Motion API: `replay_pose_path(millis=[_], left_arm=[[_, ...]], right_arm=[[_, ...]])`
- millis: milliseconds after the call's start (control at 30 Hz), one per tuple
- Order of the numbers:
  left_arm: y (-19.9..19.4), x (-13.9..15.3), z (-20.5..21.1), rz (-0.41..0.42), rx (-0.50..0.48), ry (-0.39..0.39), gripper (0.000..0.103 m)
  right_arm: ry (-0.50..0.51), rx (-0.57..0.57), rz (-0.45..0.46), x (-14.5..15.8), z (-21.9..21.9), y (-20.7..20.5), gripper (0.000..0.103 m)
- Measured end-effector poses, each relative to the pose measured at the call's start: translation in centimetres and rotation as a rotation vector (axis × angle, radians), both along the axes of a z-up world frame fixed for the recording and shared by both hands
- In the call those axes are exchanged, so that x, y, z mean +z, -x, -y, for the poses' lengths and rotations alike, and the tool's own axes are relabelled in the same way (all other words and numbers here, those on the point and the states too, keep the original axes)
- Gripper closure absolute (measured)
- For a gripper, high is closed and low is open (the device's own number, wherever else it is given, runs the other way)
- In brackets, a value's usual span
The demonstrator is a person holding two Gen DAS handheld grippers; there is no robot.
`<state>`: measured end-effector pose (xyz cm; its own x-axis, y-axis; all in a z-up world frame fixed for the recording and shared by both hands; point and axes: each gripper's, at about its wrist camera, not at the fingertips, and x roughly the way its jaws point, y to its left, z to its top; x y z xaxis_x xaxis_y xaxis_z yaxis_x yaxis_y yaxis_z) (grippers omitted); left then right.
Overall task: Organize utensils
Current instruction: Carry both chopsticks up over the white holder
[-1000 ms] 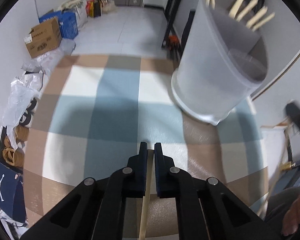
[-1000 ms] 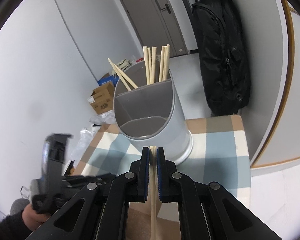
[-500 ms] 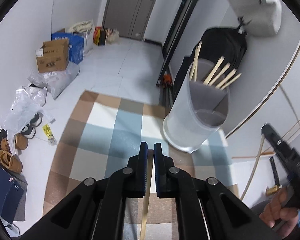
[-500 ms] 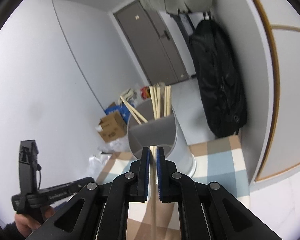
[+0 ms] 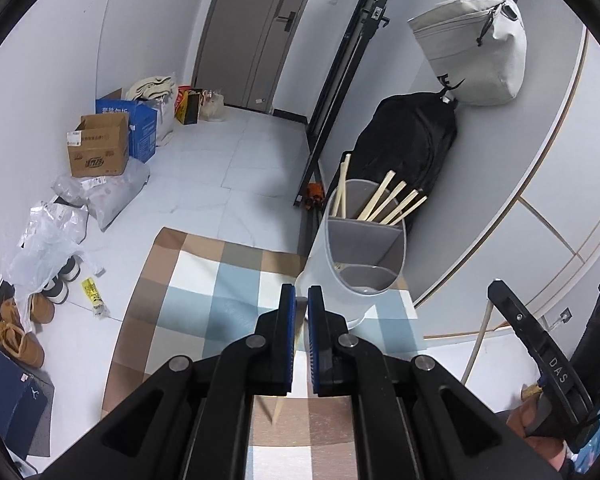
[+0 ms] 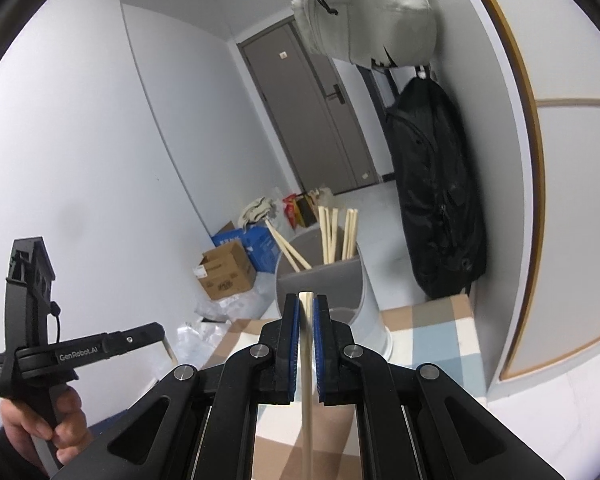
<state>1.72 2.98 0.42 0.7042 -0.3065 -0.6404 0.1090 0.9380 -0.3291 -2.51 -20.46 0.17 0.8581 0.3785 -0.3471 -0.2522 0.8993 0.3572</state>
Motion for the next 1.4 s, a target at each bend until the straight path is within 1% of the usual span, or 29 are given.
replay_pose_path(millis=[167,400,567,767,933,1033,1167,1267,1333,1400], left_arm=[[-0.2,1.2,0.3,0.020,-0.008,-0.014,0.101],[-1.0,4.0,0.6,0.059,-0.025,0.017,0.102],[-2.1,6.8,0.9,0.091,-0.043,0.049,0.102],[-4.2,10.9,1.8,0.156,-0.079,0.067,0.102],[-6.5,12.8,2.5,0.195,-0.102,0.067,0.102],[-8.1,13.0,3.0,0.209,-0.103,0.048,0.102],[-10.0,12.4,3.3,0.202,-0.123,0.054,0.102],[-11.1,11.7,3.6,0.189,-0.148,0.057,0.102],[-11.9,11.2,3.9,0.187,-0.154,0.036,0.102],[-12.6,10.5,4.1,0.170,-0.171,0.033,0.102]], right_arm=[[0.008,-0.006,0.047,1.8,-0.2,-0.2,0.097],[0.008,-0.020,0.089,4.0,0.2,-1.6,0.097],[0.010,-0.026,0.125,6.2,0.4,-3.3,0.097],[0.014,-0.031,0.197,9.7,0.2,-6.4,0.097],[0.030,-0.035,0.248,12.0,-0.4,-9.5,0.097],[0.036,-0.048,0.275,12.9,-0.7,-11.2,0.097],[0.015,-0.065,0.292,13.0,-0.6,-13.7,0.097],[0.008,-0.070,0.307,12.5,-0.8,-15.5,0.097],[-0.004,-0.079,0.312,11.8,-0.9,-16.4,0.097],[-0.020,-0.084,0.305,10.8,-0.8,-17.3,0.097]])
